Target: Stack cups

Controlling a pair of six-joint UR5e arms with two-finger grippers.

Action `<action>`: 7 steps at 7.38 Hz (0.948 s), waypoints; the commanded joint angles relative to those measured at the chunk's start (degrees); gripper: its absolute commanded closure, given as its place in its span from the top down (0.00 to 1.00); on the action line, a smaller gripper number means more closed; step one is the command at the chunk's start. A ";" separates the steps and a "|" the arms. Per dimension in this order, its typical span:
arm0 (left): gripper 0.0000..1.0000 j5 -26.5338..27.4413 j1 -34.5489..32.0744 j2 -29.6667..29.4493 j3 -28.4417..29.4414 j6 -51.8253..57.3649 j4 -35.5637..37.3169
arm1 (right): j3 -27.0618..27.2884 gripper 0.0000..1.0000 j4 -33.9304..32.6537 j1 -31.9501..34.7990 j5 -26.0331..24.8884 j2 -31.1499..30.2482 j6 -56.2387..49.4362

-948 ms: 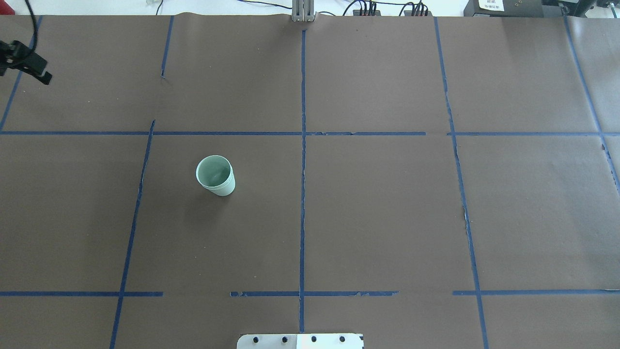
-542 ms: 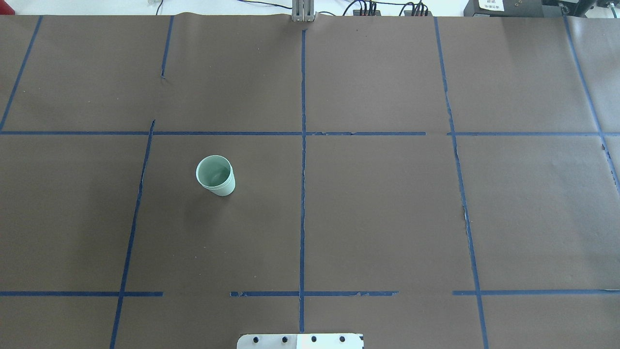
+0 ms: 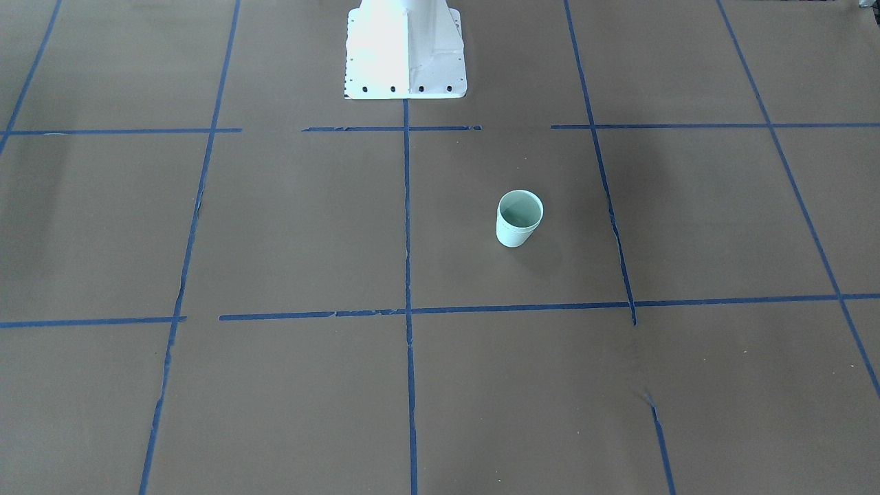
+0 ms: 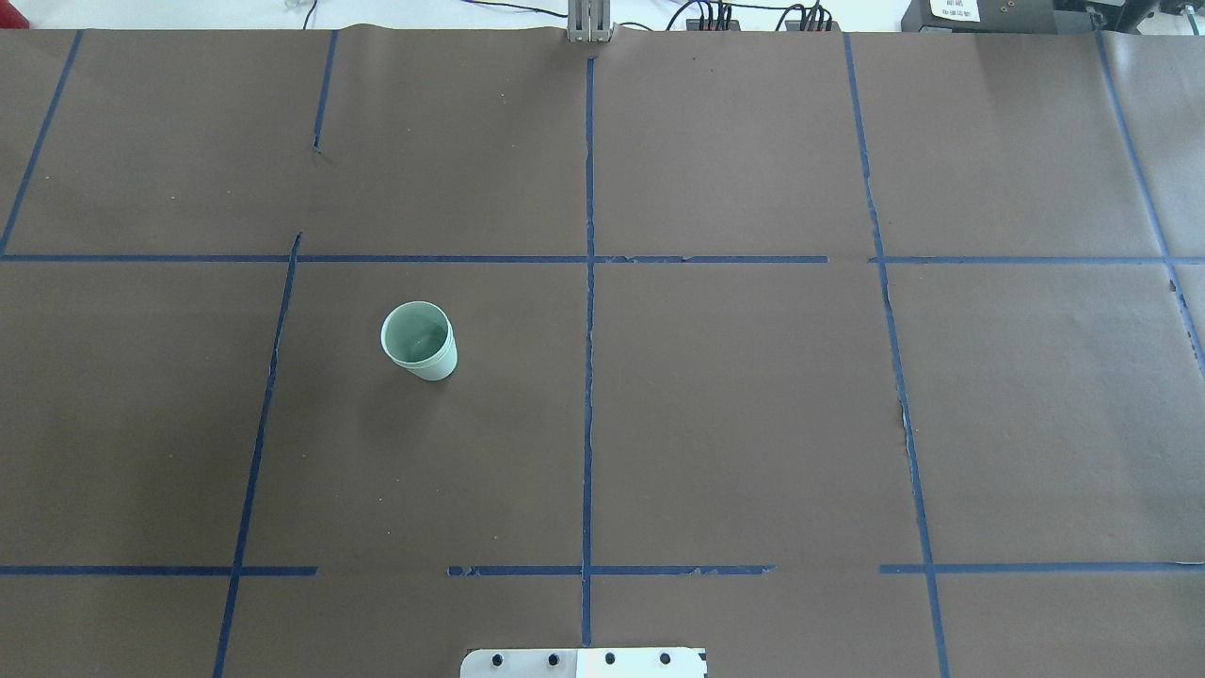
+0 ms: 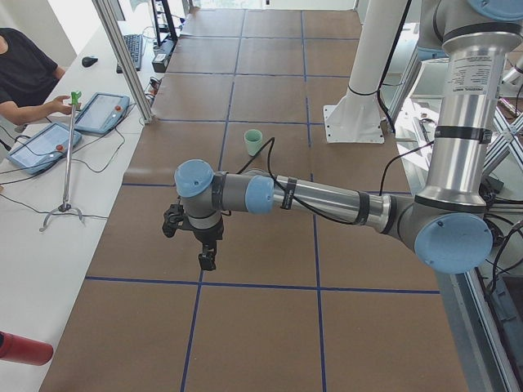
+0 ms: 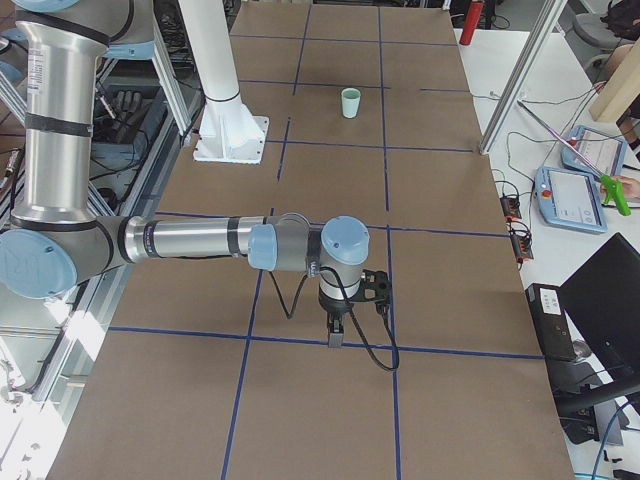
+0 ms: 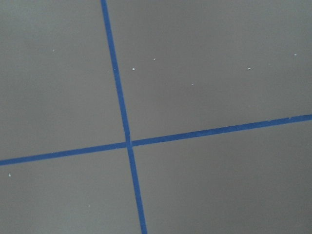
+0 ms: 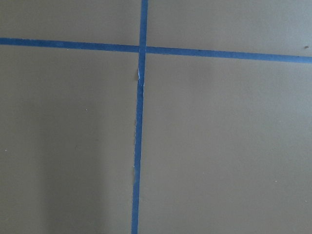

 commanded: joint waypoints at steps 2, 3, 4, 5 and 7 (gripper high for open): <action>1.00 -2.97 -1.17 4.15 0.99 0.05 -0.15 | 0.00 1.00 0.00 0.05 0.00 0.00 0.00; 1.00 -4.56 -1.09 4.07 1.78 -0.04 -0.15 | 0.00 1.00 0.00 0.05 0.00 0.00 0.00; 1.00 -4.49 -1.08 4.07 1.70 -0.04 -0.33 | 0.00 1.00 0.00 -0.04 0.00 0.00 0.00; 1.00 -4.32 -1.17 3.90 1.62 0.05 -0.42 | 0.00 1.00 0.00 0.05 0.00 0.00 0.00; 1.00 -3.79 -1.61 3.72 1.44 1.88 -0.42 | 0.00 1.00 0.00 -0.04 0.00 0.00 0.00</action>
